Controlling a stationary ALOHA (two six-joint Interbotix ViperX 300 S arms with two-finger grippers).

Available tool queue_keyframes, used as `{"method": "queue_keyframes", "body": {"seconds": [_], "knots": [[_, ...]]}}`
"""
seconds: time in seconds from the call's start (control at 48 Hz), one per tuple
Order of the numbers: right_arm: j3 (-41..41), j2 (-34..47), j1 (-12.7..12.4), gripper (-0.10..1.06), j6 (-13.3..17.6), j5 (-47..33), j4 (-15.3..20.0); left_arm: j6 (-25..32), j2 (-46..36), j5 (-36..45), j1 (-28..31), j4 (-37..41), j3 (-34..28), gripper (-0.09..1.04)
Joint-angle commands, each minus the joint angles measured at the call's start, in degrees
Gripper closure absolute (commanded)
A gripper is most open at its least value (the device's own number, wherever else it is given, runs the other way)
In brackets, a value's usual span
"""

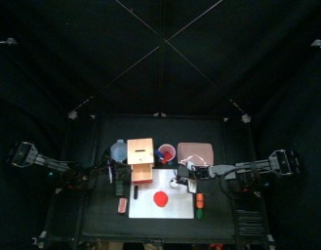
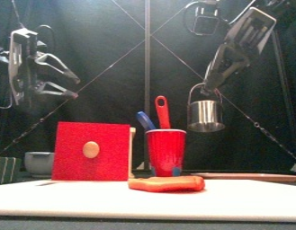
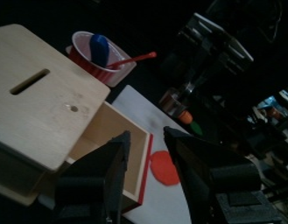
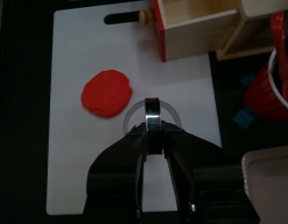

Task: Get the cutter from the drawer then cut the dough then place the extra dough in the bowl
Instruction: Place the cutter on the board

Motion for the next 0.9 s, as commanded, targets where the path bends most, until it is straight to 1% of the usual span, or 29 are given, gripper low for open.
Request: {"method": "queue_keyframes", "body": {"seconds": [0.021,0.083,0.354,0.479,0.562,0.75,0.896], "knots": [[1.85,0.00,-0.44,0.41,0.88,-4.75,-0.09,0.00,-0.09,-0.26,2.02,-1.05,-1.41,0.17],[3.25,0.35,-0.79,0.41,1.41,-5.98,-0.09,0.00,-0.09,-0.26,2.81,-1.32,-1.76,0.17],[6.06,3.52,-2.29,0.39,1.49,-8.61,1.93,-0.09,-0.09,-0.26,5.27,-1.49,-2.46,0.18],[5.71,5.63,-3.87,0.32,1.41,-8.79,3.69,-0.09,-0.09,-0.26,5.62,-1.58,-2.64,0.18],[5.71,6.50,-4.22,0.26,1.32,-8.79,3.78,-0.09,-0.09,-0.26,5.62,-2.11,-2.72,0.17],[5.54,6.15,-4.04,0.14,1.23,-8.79,3.52,0.00,-0.09,-0.26,5.71,-2.64,-2.72,0.17],[5.01,3.16,-3.78,0.11,1.14,-8.44,2.64,-0.09,-0.09,-0.26,7.03,-2.64,-3.25,0.18]]}}
